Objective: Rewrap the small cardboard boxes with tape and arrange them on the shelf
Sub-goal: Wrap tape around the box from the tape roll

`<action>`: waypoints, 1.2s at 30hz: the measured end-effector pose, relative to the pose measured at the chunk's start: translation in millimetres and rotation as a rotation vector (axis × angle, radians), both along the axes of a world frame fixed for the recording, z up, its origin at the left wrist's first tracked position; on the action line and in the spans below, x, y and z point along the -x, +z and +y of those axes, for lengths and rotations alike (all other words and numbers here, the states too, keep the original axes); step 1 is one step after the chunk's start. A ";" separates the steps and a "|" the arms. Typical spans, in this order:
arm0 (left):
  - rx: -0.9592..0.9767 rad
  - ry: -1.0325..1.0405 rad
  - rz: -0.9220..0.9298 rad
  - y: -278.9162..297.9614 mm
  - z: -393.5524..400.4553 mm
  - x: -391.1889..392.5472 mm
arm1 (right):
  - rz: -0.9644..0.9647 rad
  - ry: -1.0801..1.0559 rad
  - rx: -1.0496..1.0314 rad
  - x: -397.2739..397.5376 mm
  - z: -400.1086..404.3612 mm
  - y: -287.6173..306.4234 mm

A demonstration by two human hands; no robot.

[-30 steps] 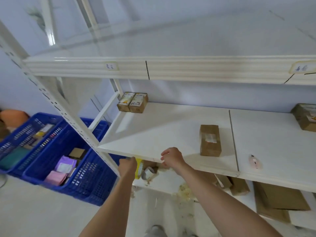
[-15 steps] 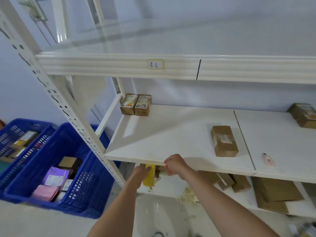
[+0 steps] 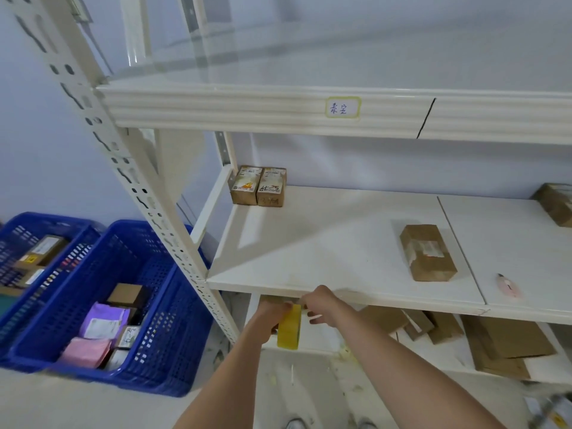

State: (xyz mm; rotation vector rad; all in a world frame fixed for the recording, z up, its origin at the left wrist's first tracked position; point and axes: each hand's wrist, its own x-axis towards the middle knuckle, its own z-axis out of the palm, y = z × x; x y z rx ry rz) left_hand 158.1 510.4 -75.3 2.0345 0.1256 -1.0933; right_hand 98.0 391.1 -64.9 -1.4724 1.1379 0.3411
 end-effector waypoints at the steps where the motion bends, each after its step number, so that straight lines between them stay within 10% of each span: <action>1: 0.011 0.005 0.013 0.3 0.4 -0.6 | -0.014 -0.039 -0.032 -1.9 2.3 -4.7; 8: 0.048 0.039 0.029 11.1 -2.4 1.3 | -0.088 -0.415 -0.255 -11.9 11.1 -24.9; 36: -0.172 -0.539 -0.324 84.7 -119.8 10.3 | -0.365 -0.428 -0.215 67.9 -127.4 64.5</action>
